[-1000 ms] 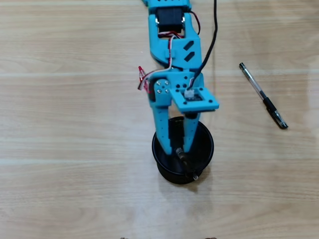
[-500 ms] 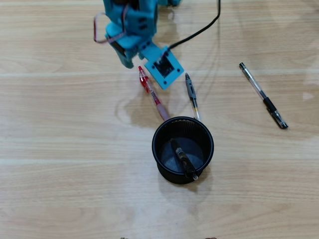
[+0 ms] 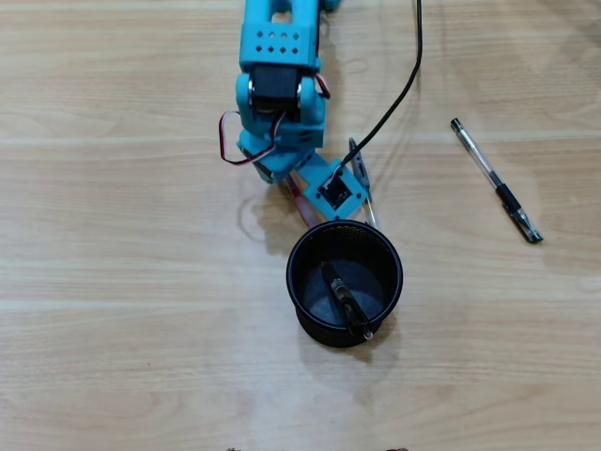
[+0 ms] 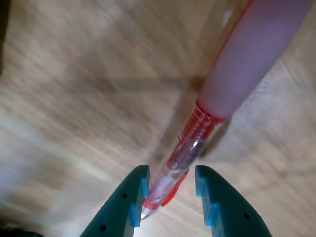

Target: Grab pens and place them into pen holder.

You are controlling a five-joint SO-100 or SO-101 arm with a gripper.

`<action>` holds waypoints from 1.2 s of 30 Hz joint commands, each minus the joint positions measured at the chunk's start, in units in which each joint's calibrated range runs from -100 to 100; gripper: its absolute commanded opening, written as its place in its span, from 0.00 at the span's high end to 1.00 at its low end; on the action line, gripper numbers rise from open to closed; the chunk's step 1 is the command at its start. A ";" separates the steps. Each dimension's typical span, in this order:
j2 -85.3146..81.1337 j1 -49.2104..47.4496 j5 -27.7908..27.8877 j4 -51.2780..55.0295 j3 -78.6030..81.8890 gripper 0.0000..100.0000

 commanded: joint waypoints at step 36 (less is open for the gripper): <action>-19.01 -8.91 -16.88 -61.58 -11.30 0.98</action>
